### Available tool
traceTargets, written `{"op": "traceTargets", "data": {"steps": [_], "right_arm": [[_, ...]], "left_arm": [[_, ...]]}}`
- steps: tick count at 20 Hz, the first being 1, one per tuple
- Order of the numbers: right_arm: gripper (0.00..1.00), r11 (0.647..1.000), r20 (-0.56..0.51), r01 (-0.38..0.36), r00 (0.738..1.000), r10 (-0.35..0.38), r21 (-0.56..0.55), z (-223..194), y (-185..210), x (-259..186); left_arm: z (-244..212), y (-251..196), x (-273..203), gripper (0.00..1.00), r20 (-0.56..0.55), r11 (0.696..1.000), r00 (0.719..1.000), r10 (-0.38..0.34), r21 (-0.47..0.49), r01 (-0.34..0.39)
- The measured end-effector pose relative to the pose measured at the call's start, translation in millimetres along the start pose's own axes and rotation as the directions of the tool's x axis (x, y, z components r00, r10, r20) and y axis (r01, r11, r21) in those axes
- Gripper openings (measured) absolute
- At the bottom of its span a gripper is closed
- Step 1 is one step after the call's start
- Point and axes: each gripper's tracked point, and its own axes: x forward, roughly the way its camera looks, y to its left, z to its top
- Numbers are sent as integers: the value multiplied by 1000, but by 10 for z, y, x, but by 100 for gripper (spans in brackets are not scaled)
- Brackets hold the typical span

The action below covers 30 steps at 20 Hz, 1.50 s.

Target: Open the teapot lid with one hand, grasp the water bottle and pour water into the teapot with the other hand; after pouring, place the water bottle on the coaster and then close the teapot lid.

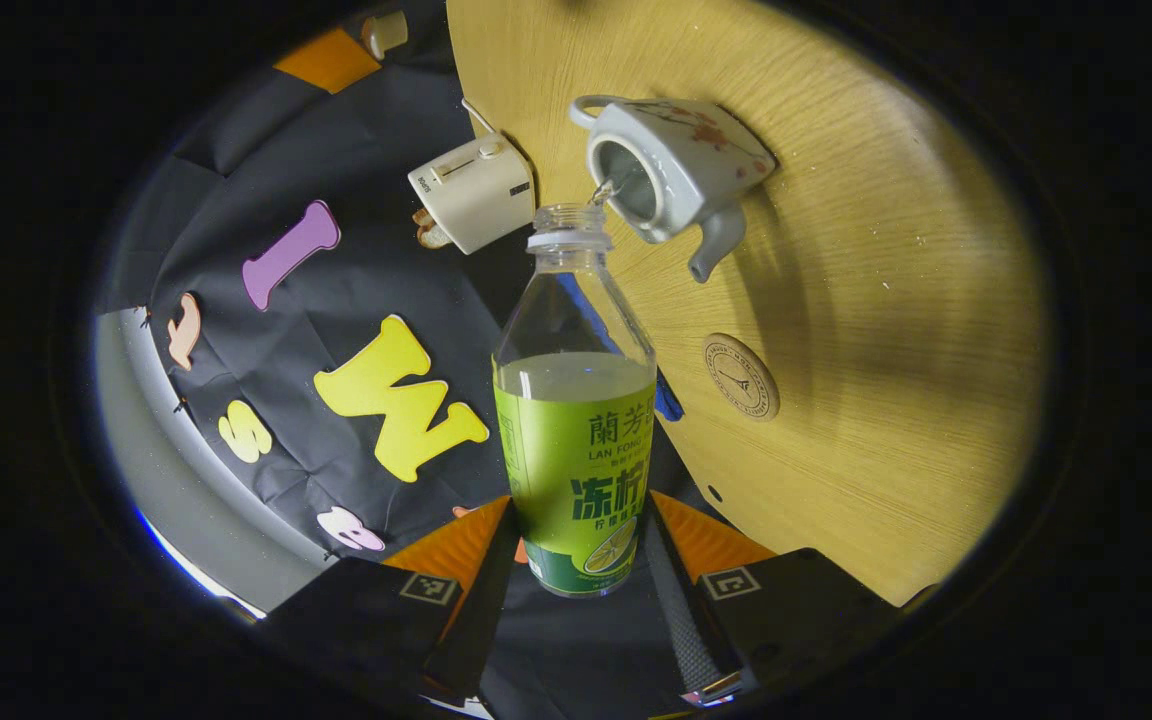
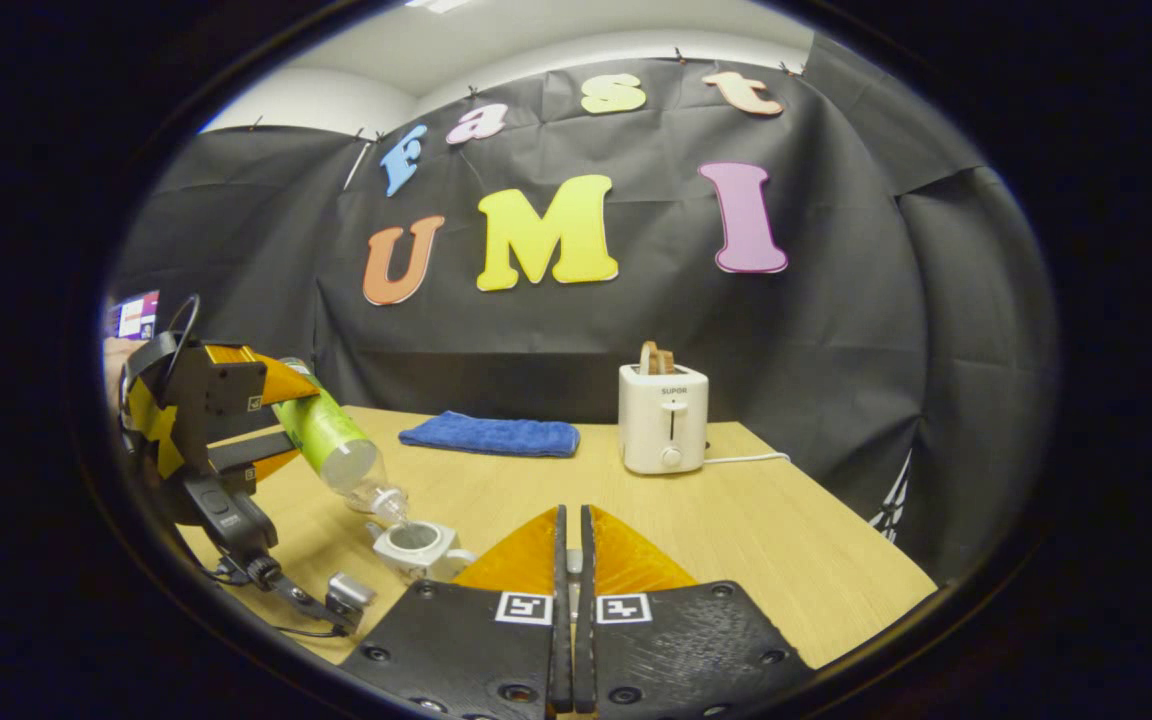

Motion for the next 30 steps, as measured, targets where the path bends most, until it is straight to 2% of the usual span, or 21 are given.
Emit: {"op": "traceTargets", "data": {"steps": [22, 27, 28, 30], "right_arm": [[1, 1000, 1, 1, 1000, -1, 6, -11, -20, -7], [1, 1000, 0, 4, 1000, -4, 11, -20, -33, -6], [1, 1000, 1, 4, 1000, -4, 12, -17, -34, -7], [1, 1000, 3, 5, 1000, -5, 12, -5, -33, -12]], "left_arm": [[-3, 58, 1, 73, 1, 999, 1000, -6, 34, 6], [-9, 63, 8, 73, 5, 1000, 1000, 1, 14, -1], [-9, 68, 10, 70, 7, 1000, 1000, 3, 5, -3], [-10, 73, 7, 73, 15, 1000, 1000, 10, -18, -10]]}}
